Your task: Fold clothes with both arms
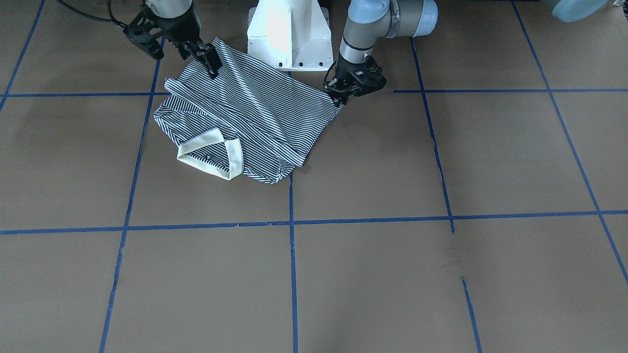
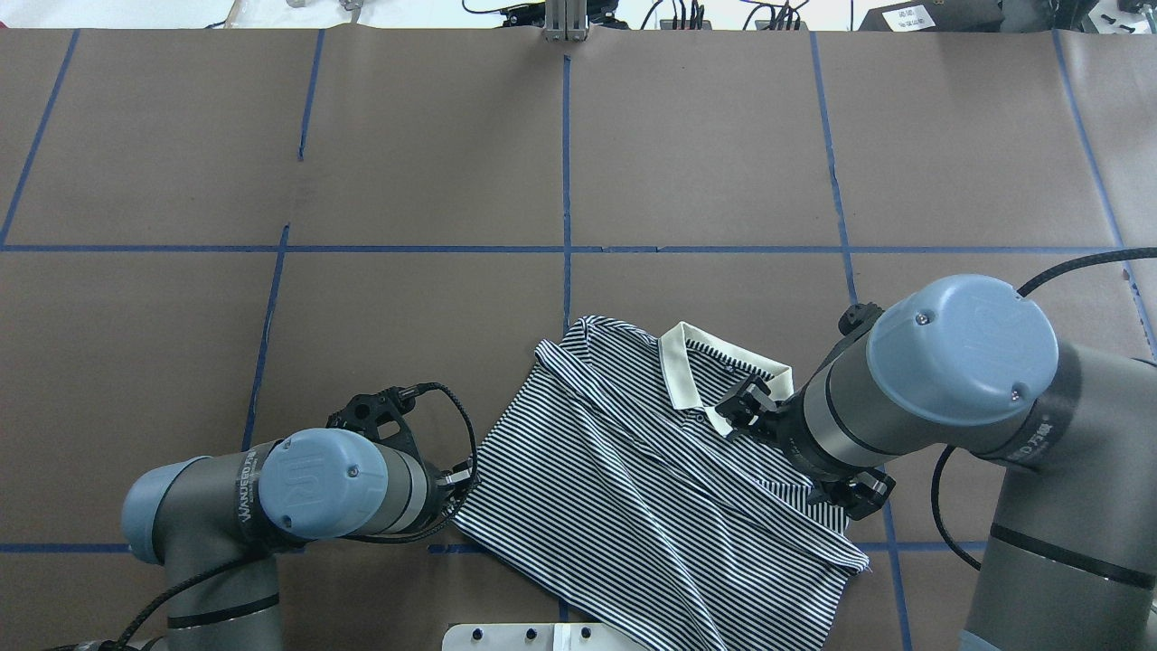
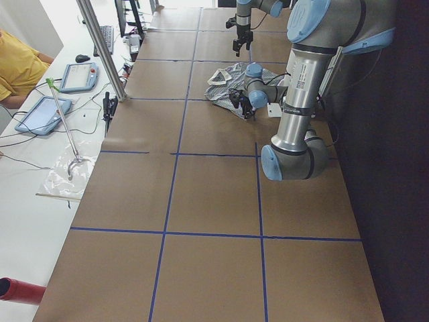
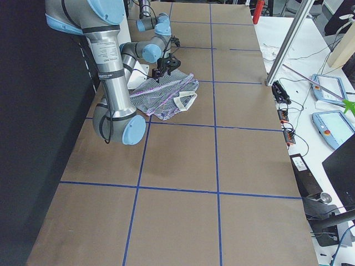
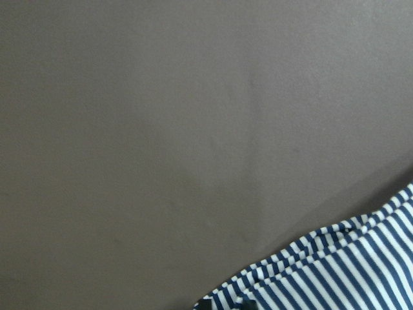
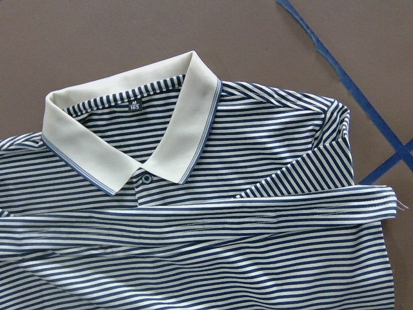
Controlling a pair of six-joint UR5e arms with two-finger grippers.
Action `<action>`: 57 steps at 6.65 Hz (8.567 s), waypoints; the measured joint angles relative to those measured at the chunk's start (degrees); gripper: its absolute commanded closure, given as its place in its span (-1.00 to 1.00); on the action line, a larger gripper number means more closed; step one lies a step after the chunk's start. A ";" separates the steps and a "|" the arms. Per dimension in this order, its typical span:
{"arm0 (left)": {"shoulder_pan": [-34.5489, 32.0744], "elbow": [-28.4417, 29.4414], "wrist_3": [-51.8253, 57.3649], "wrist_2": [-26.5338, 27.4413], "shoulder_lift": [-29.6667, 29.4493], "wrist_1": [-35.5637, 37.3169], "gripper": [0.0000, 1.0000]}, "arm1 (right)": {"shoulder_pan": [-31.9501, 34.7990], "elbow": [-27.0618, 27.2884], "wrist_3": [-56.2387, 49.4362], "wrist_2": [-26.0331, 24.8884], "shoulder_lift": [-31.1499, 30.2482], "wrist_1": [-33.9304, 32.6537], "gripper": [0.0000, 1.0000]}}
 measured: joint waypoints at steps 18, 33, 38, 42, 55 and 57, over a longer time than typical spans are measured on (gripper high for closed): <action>-32.59 17.34 26.45 -6.13 -2.82 -25.57 -0.09 | -3.50 -28.03 -21.23 -5.67 22.31 5.90 -1.00; -30.43 15.62 22.11 -6.19 -2.64 -23.74 -0.13 | -2.76 -25.02 -51.08 -5.34 14.95 -2.80 -1.00; -30.17 15.19 22.01 -6.10 -1.38 -23.75 -0.19 | -0.13 -50.86 -45.76 -5.29 35.36 6.85 -1.00; -30.05 14.89 21.95 -6.16 -1.06 -23.75 -0.21 | 1.96 -58.74 -48.18 -5.22 37.50 8.46 -1.00; -29.58 13.37 21.52 -6.18 -0.33 -23.75 -0.24 | 10.91 -73.89 -47.88 -0.23 44.23 22.39 -1.00; -29.55 13.17 21.06 -6.19 -0.28 -23.75 -0.24 | 10.36 -77.13 -48.02 -0.39 45.60 22.81 -1.00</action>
